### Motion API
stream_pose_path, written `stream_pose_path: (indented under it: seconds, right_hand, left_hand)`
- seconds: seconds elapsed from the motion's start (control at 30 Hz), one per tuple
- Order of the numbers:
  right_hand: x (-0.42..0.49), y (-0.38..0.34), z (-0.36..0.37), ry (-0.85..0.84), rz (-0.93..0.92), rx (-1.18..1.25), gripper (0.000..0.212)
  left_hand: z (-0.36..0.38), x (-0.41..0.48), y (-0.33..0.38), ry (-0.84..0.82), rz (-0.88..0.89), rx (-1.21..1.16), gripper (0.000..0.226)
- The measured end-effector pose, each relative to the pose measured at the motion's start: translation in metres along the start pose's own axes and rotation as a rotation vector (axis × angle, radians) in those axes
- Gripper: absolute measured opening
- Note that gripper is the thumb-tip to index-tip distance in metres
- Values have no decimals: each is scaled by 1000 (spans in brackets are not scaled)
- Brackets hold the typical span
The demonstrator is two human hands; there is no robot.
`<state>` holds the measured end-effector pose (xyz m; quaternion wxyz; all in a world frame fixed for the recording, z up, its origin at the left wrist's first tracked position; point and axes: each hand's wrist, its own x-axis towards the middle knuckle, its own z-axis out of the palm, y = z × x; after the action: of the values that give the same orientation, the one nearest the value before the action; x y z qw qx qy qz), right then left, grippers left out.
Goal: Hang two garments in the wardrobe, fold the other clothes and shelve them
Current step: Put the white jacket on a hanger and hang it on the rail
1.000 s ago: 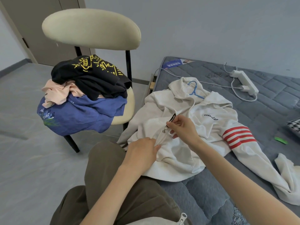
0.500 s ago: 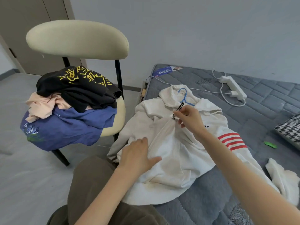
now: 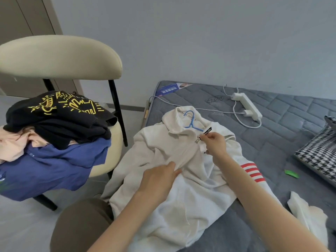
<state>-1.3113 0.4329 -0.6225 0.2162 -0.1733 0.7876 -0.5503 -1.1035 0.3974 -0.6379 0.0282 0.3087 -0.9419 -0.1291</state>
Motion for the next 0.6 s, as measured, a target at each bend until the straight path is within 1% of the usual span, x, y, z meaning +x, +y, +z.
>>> stream_pose_path:
  seconds: [0.07, 0.17, 0.23, 0.33, 0.4, 0.5, 0.53, 0.6]
  right_hand:
    - [24, -4, -3, 74, 25, 22, 12]
    - [48, -13, 0, 127, -15, -17, 12]
    - [54, -21, 9, 137, -43, 36, 8]
    - [53, -30, 25, 49, -64, 151, 9]
    - [51, -33, 29, -68, -83, 120, 17]
    - [45, -37, 28, -241, -132, 41, 17]
    - [43, -38, 27, -272, -154, 13, 16]
    - [39, -39, 23, -308, -187, -33, 14]
  left_hand:
    - [-1, -7, -8, -32, 17, -56, 33]
    - [-5, -14, -20, -109, 26, -99, 29]
    - [-10, -16, -24, -142, -7, -112, 32]
    - [-16, -14, -25, -123, -60, -11, 35]
    - [-19, -7, -22, -97, -98, 25, 35]
    - [-21, 23, -8, -75, -144, -61, 53]
    - [-19, 37, -1, -73, -155, -82, 56]
    - [-11, 68, 12, -88, -175, -84, 54]
